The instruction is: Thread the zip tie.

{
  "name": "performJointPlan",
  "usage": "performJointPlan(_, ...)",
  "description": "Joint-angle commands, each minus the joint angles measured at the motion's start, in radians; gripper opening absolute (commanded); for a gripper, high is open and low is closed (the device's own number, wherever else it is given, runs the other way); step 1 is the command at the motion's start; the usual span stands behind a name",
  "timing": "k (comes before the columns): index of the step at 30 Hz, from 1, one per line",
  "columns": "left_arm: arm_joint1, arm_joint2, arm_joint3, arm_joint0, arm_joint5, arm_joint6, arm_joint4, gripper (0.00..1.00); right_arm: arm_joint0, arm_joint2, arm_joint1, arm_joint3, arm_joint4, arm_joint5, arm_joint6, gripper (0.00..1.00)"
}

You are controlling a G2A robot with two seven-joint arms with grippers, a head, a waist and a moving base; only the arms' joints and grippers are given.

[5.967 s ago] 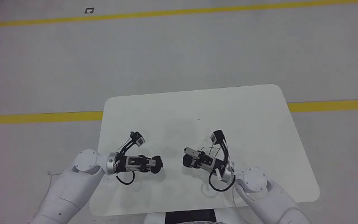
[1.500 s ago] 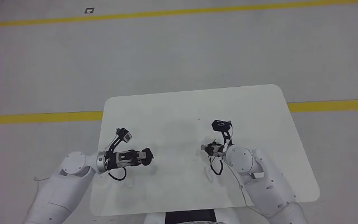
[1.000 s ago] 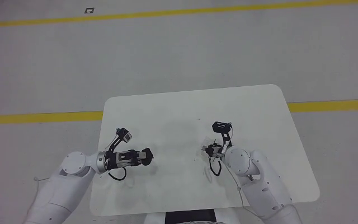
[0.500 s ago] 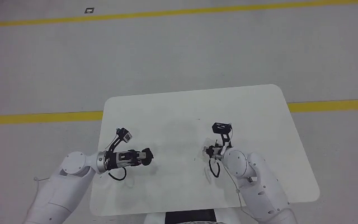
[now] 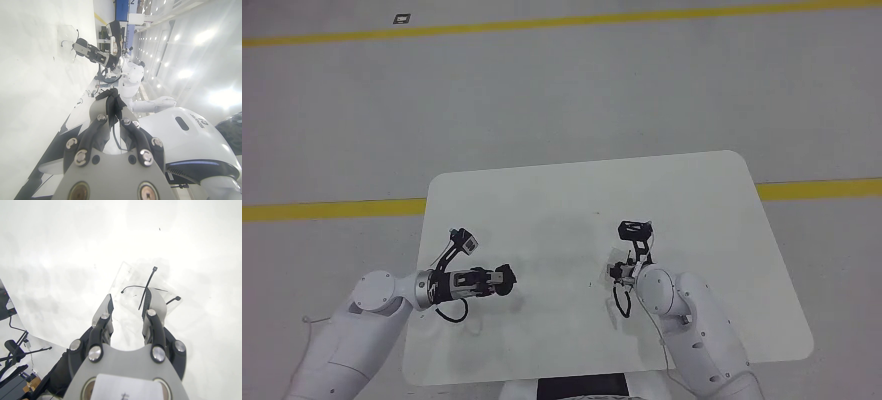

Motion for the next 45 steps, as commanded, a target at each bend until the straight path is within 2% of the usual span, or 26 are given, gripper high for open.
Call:
performJointPlan(1, 0.000, 0.000, 0.000, 0.000, 0.000, 0.000, 0.000, 0.00, 0.001, 0.001, -0.006, 0.005, -0.008, 0.000, 0.002, 0.36)
performJointPlan(13, 0.000, 0.000, 0.000, 0.000, 0.000, 0.000, 0.000, 0.00, -0.002, 0.015, -0.037, 0.016, -0.046, 0.000, 0.015, 0.25)
performJointPlan(15, 0.000, 0.000, 0.000, 0.000, 0.000, 0.000, 0.000, 0.00, -0.004, 0.019, -0.041, 0.017, -0.050, 0.000, 0.016, 0.13)
performJointPlan(16, 0.000, 0.000, 0.000, 0.000, 0.000, 0.000, 0.000, 0.00, -0.005, 0.022, -0.043, 0.017, -0.052, 0.000, 0.016, 0.01)
performJointPlan(17, 0.000, 0.000, 0.000, 0.000, 0.000, 0.000, 0.000, 0.00, -0.007, 0.024, -0.045, 0.017, -0.054, 0.000, 0.016, 0.00)
performJointPlan(32, 0.000, 0.000, 0.000, 0.000, 0.000, 0.000, 0.000, 0.00, -0.037, 0.054, -0.060, -0.009, -0.041, 0.000, 0.008, 0.00)
performJointPlan(33, 0.000, 0.000, 0.000, 0.000, 0.000, 0.000, 0.000, 0.00, -0.036, 0.055, -0.061, -0.007, -0.044, 0.000, 0.006, 0.19)
performJointPlan(34, 0.000, 0.000, 0.000, 0.000, 0.000, 0.000, 0.000, 0.00, -0.036, 0.055, -0.061, -0.003, -0.046, 0.000, 0.005, 0.34)
performJointPlan(41, 0.000, 0.000, 0.000, 0.000, 0.000, 0.000, 0.000, 0.00, -0.029, 0.051, -0.066, 0.009, -0.041, 0.000, 0.002, 0.30)
performJointPlan(45, 0.000, 0.000, 0.000, 0.000, 0.000, 0.000, 0.000, 0.00, -0.026, 0.047, -0.067, 0.014, -0.043, 0.000, -0.001, 0.31)
